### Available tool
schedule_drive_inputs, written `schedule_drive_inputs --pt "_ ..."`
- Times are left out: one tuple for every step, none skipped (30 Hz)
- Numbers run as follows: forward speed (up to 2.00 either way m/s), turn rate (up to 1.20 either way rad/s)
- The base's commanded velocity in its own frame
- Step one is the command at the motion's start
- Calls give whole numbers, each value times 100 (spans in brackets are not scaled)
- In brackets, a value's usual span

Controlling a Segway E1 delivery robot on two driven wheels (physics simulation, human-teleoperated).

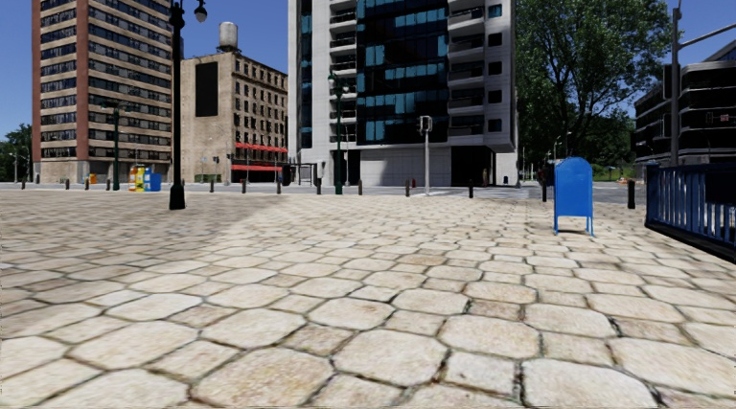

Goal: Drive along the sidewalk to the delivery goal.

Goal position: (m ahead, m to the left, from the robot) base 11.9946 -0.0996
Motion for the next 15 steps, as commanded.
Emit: schedule_drive_inputs --pt "200 0" --pt "200 0" --pt "200 0" --pt "200 0" --pt "200 0" --pt "200 0" --pt "200 0" --pt "200 0" --pt "200 0" --pt "200 0" --pt "200 0" --pt "200 0" --pt "200 0" --pt "200 0" --pt "200 0"
